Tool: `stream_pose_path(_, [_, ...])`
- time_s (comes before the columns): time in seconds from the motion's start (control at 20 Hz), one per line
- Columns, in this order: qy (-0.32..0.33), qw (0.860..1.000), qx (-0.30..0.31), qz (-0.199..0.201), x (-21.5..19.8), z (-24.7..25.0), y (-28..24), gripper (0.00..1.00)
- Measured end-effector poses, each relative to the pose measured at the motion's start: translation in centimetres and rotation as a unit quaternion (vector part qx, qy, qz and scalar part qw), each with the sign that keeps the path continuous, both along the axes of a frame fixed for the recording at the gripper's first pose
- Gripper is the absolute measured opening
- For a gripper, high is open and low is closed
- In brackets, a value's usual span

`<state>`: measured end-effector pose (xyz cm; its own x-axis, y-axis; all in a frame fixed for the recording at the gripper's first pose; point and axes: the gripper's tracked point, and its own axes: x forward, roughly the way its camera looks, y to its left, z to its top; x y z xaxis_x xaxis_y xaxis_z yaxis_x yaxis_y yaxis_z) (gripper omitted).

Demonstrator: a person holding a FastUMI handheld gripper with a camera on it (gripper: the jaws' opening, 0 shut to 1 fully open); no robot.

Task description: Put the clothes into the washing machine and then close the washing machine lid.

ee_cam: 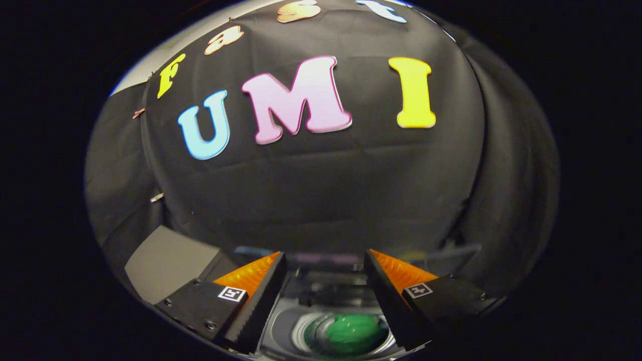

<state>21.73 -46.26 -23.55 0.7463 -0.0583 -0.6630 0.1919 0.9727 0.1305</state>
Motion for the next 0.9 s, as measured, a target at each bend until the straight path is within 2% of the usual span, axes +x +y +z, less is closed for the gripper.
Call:
stream_pose_path(0.05, [0.025, 1.0, -0.012, -0.006, 0.4, -2.0, -1.0, 0.98])
stream_pose_path(0.1, [0.083, 0.996, -0.011, -0.005, -0.2, -4.6, -1.5, 0.99])
stream_pose_path(0.15, [0.039, 0.999, -0.017, 0.004, 2.0, -4.4, -1.0, 0.99])
stream_pose_path(0.2, [0.052, 0.998, -0.016, -0.005, 2.4, -5.6, -1.1, 1.0])
stream_pose_path(0.4, [0.018, 0.999, -0.051, -0.009, 1.6, -5.4, -0.3, 1.0])
stream_pose_path(0.9, [0.008, 0.998, -0.055, -0.002, -2.5, -3.7, 0.7, 1.0])
